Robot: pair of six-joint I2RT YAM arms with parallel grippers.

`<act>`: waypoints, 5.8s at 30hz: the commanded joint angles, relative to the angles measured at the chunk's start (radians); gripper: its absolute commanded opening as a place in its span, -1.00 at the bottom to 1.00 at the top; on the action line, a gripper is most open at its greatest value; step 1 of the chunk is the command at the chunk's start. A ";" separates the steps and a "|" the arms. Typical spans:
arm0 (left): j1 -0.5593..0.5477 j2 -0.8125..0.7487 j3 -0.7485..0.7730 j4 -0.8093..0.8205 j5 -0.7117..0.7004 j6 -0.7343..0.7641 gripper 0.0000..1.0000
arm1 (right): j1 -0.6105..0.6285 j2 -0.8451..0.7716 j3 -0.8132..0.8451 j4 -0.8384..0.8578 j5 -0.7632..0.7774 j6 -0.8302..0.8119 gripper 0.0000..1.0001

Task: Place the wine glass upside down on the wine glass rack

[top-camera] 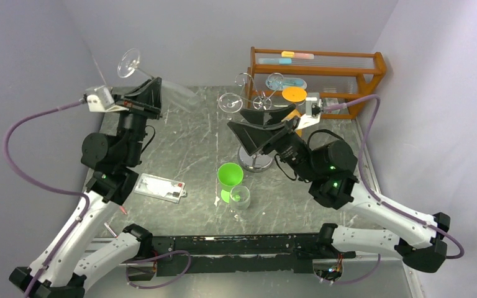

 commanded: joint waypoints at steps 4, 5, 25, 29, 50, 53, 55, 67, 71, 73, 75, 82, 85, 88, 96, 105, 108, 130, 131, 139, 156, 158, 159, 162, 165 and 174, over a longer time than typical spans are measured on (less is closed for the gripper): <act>0.001 0.162 0.097 -0.053 0.028 0.281 -0.90 | 0.002 -0.051 0.050 -0.167 0.027 0.118 0.57; 0.001 0.191 0.108 -0.052 0.052 0.300 -0.90 | 0.003 -0.049 0.059 -0.169 0.016 0.124 0.57; 0.038 0.583 0.314 -0.030 0.501 0.475 -0.90 | 0.002 -0.136 -0.033 -0.105 -0.001 0.108 0.54; 0.074 0.627 0.310 -0.012 0.680 0.509 -0.90 | 0.003 -0.164 -0.051 -0.103 0.025 0.082 0.54; 0.123 0.814 0.346 0.128 1.190 0.494 -0.90 | 0.002 -0.242 -0.109 -0.088 0.011 0.088 0.54; 0.123 0.823 0.344 0.127 1.224 0.511 -0.90 | 0.003 -0.225 -0.093 -0.106 0.007 0.077 0.54; 0.123 0.841 0.353 0.121 1.259 0.518 -0.90 | 0.002 -0.218 -0.084 -0.113 0.010 0.072 0.54; 0.123 0.978 0.478 0.179 1.399 0.474 -0.90 | 0.003 -0.245 -0.160 0.023 0.010 0.003 0.54; 0.124 1.041 0.555 0.204 1.419 0.397 -0.90 | 0.003 -0.240 -0.163 0.028 0.020 -0.004 0.54; 0.122 1.063 0.582 0.181 1.424 0.396 -0.90 | 0.002 -0.238 -0.167 0.027 0.045 -0.008 0.54; 0.122 1.072 0.570 0.224 1.422 0.375 -0.90 | 0.002 -0.235 -0.167 0.025 0.059 -0.014 0.54; 0.103 1.089 0.556 0.224 1.424 0.383 -0.90 | 0.002 -0.206 -0.145 0.010 0.070 -0.034 0.54; 0.092 1.100 0.580 0.153 1.427 0.432 -0.90 | 0.003 -0.201 -0.143 0.004 0.066 -0.031 0.54; 0.083 1.106 0.590 0.101 1.392 0.487 -0.90 | 0.002 -0.204 -0.142 0.007 0.067 -0.033 0.54; 0.077 1.098 0.547 0.214 1.214 0.424 -0.90 | 0.002 -0.202 -0.131 -0.011 0.083 -0.041 0.54; 0.077 1.088 0.480 0.378 1.073 0.304 -0.90 | 0.003 -0.204 -0.120 -0.024 0.079 -0.039 0.54; 0.082 1.072 0.446 0.422 1.029 0.280 -0.90 | 0.002 -0.209 -0.116 -0.035 0.087 -0.037 0.54; 0.085 0.932 0.176 0.474 0.950 0.383 0.31 | 0.003 -0.237 -0.080 -0.186 0.196 0.016 0.53; 0.085 0.926 0.158 0.480 0.943 0.375 0.34 | 0.002 -0.240 -0.075 -0.205 0.204 0.021 0.52; 0.094 0.851 0.014 0.509 0.776 0.353 0.40 | 0.002 -0.236 -0.004 -0.404 0.251 0.047 0.50; 0.119 0.567 -0.185 0.239 0.150 0.013 0.42 | 0.002 -0.074 0.163 -0.936 0.189 -0.073 0.57; 0.119 0.529 -0.156 0.051 0.071 -0.058 0.40 | 0.002 -0.045 0.172 -0.962 0.155 -0.095 0.56; 0.119 0.510 -0.140 -0.045 0.038 -0.085 0.40 | 0.004 -0.027 0.174 -0.970 0.141 -0.102 0.55; 0.119 0.447 -0.122 -0.247 -0.045 -0.150 0.42 | 0.003 0.029 0.176 -0.989 0.123 -0.112 0.53; 0.120 0.371 -0.131 -0.304 -0.059 -0.164 0.44 | 0.004 0.064 0.175 -0.989 0.105 -0.122 0.51; 0.120 0.225 -0.119 -0.393 -0.059 -0.156 0.59 | 0.093 0.202 0.200 -0.966 0.132 -0.171 0.43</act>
